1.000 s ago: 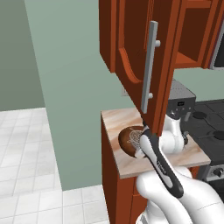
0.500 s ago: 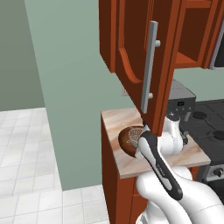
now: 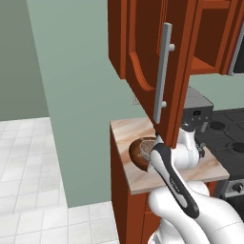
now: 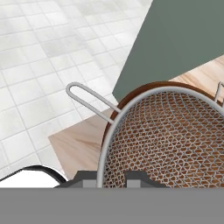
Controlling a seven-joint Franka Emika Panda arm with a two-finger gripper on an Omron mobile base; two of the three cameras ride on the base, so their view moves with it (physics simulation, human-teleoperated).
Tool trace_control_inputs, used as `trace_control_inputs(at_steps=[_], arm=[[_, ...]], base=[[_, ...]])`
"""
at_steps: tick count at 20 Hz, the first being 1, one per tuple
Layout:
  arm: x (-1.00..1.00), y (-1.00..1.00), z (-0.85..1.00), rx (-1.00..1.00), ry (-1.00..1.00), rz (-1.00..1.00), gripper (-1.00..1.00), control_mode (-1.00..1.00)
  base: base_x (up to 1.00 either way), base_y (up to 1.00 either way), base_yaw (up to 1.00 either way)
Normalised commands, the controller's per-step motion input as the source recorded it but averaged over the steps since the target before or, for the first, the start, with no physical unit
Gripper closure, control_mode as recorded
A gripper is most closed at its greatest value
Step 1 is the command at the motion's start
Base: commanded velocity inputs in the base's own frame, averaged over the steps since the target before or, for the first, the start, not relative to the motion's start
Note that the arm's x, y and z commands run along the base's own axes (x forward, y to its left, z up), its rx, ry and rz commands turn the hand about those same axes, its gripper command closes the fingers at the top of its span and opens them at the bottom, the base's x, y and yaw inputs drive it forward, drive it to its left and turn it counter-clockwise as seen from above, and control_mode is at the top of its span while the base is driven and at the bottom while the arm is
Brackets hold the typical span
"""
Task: Open the cabinet and setup a tea strainer by placing it in the bowl upright.
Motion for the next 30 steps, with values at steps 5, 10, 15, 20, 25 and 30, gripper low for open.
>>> trace_control_inputs(at_steps=[5, 10, 15, 20, 25, 30], arm=[[0.04, 0.0, -0.04, 0.0, 0.06, 0.01, 1.0, -1.0], [0.02, 0.0, -0.08, 0.0, 0.01, 0.01, 1.0, -1.0], [0.07, 0.0, -0.07, -0.03, 0.0, 0.03, 1.0, -1.0], [0.05, 0.0, -0.02, -0.01, 0.0, 0.03, 1.0, -1.0], [0.1, 0.0, 0.0, 0.0, 0.0, 0.02, 1.0, -1.0], [0.14, 0.0, 0.0, 0.0, 0.0, 0.02, 1.0, -1.0]], base=[[0.0, 0.0, 0.0], [0.0, 0.0, 0.0], [0.0, 0.0, 0.0], [0.0, 0.0, 0.0], [0.0, 0.0, 0.0], [0.0, 0.0, 0.0]])
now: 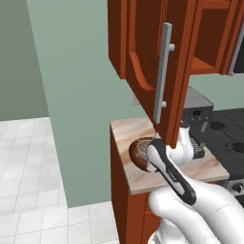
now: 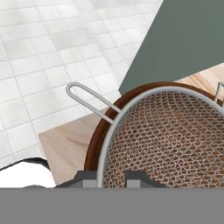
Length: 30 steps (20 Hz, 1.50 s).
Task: Open the cabinet and setup a tea strainer by placing it in the bowl upright.
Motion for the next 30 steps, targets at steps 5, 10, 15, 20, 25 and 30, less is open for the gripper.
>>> trace_control_inputs(at_steps=[5, 10, 15, 20, 25, 30], arm=[[0.13, 0.0, 0.0, 0.0, 0.0, 0.02, 1.0, -1.0], [0.12, 0.0, -0.01, 0.0, 0.0, 0.01, 1.0, -1.0], [0.07, 0.0, -0.1, 0.0, 0.0, 0.02, 1.0, -1.0], [0.01, 0.0, -0.1, 0.0, 0.0, 0.05, 1.0, -1.0], [0.0, 0.0, -0.04, 0.0, 0.0, 0.04, 1.0, -1.0], [0.0, 0.0, -0.01, 0.0, 0.0, 0.03, 1.0, -1.0]], base=[[0.0, 0.0, 0.0], [0.0, 0.0, 0.0], [0.0, 0.0, 0.0], [0.0, 0.0, 0.0], [0.0, 0.0, 0.0], [0.0, 0.0, 0.0]])
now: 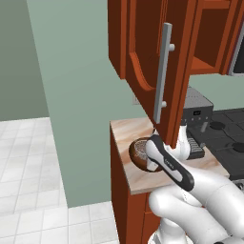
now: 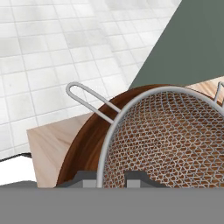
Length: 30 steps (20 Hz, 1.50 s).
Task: Open the cabinet and setup a tea strainer by placing it in the bowl upright.
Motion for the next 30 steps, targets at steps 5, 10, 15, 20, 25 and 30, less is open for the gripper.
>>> trace_control_inputs(at_steps=[5, 10, 15, 20, 25, 30], arm=[[0.0, 0.0, -0.01, 0.0, 0.0, 0.02, 1.0, -1.0], [0.0, 0.0, 0.0, 0.0, 0.0, 0.0, -1.0, -1.0], [0.0, 0.0, 0.0, 0.0, 0.0, 0.0, -1.0, -1.0], [0.0, 0.0, 0.0, 0.0, 0.0, 0.0, -1.0, -1.0], [0.0, 0.0, 0.0, 0.0, 0.0, 0.0, -1.0, -1.0], [0.0, 0.0, 0.03, 0.0, 0.01, 0.0, -1.0, -1.0]], base=[[0.0, 0.0, 0.0], [0.0, 0.0, 0.0], [0.0, 0.0, 0.0], [0.0, 0.0, 0.0], [0.0, 0.0, 0.0], [0.0, 0.0, 0.0]])
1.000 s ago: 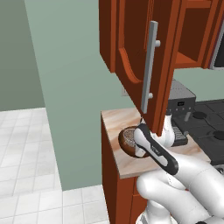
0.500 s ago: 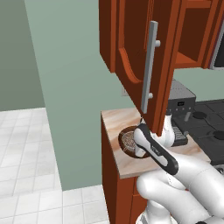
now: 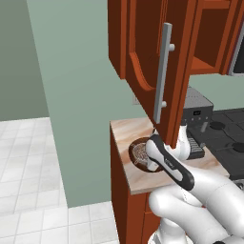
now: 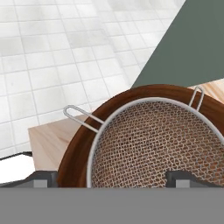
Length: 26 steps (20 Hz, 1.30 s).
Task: Open the cabinet and setup a tea strainer by placing it in the bowl upright.
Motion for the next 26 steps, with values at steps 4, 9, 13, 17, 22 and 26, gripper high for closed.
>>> trace_control_inputs(at_steps=[4, 9, 13, 17, 22, 26], arm=[[-0.01, 0.0, 0.28, 0.0, 0.03, 0.0, -1.0, -1.0], [-0.19, -0.01, 0.48, 0.0, 0.0, 0.0, -1.0, -1.0], [-0.3, -0.12, 0.32, 0.0, 0.0, -0.05, -1.0, -1.0], [-0.32, -0.33, 0.21, 0.0, 0.0, -0.07, -1.0, -1.0], [-0.28, -0.71, 0.03, 0.04, -0.03, -0.04, -1.0, -1.0], [-0.4, -0.62, 0.2, 0.01, -0.03, -0.06, -1.0, -1.0]], base=[[0.0, 0.0, 0.0], [0.0, 0.0, 0.0], [0.0, 0.0, 0.0], [0.0, 0.0, 0.0], [0.0, 0.0, 0.0], [0.0, 0.0, 0.0]])
